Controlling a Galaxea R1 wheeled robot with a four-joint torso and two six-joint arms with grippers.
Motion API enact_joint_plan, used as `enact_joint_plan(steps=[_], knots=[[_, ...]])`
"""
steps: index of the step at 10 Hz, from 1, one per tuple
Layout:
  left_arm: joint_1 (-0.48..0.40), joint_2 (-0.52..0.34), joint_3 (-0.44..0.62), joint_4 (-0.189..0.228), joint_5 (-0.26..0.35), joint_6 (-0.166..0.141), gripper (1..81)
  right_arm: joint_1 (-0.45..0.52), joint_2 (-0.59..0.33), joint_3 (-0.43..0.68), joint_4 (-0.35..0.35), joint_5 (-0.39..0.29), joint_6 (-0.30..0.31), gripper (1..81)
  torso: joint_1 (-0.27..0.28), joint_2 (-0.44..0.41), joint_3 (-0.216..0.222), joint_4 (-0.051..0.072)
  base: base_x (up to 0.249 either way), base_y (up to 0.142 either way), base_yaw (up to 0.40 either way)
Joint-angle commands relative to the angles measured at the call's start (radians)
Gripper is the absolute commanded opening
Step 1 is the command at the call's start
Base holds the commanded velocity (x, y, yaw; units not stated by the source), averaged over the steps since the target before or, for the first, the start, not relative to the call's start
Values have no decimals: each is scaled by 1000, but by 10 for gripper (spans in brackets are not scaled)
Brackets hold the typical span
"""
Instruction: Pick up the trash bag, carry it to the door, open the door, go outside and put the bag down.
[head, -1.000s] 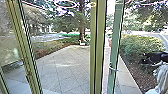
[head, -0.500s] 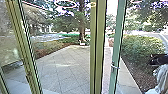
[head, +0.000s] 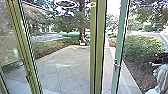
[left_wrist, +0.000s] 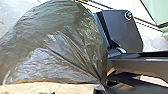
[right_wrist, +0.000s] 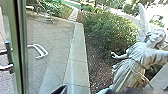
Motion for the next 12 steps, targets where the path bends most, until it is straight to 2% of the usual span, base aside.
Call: enact_joint_plan(steps=[1, 4, 7, 9, 12], knots=[[-43, 4, 7, -3, 54, -3, 10, 172, -17, -50, -90, 71, -6, 811, 0, 0, 0, 0, 0, 0, 0], [-43, 4, 8, -5, 54, -4, 10, 172, -20, -96, -168, 139, -8, 811, 0, 0, 0, 0, 0, 0, 0], [-43, 7, 8, -5, 54, -3, 10, 165, -20, -130, -180, 185, 4, 811, 0, 0, 0, 0, 0, 0, 0], [-40, 4, 6, -6, 54, -3, 10, 167, -22, -139, -182, 189, -8, 811, 0, 0, 0, 0, 0, 0, 0], [-37, 4, 8, -6, 52, -4, 10, 165, -35, -164, -238, 208, -9, 811, 0, 0, 0, 0, 0, 0, 0]])
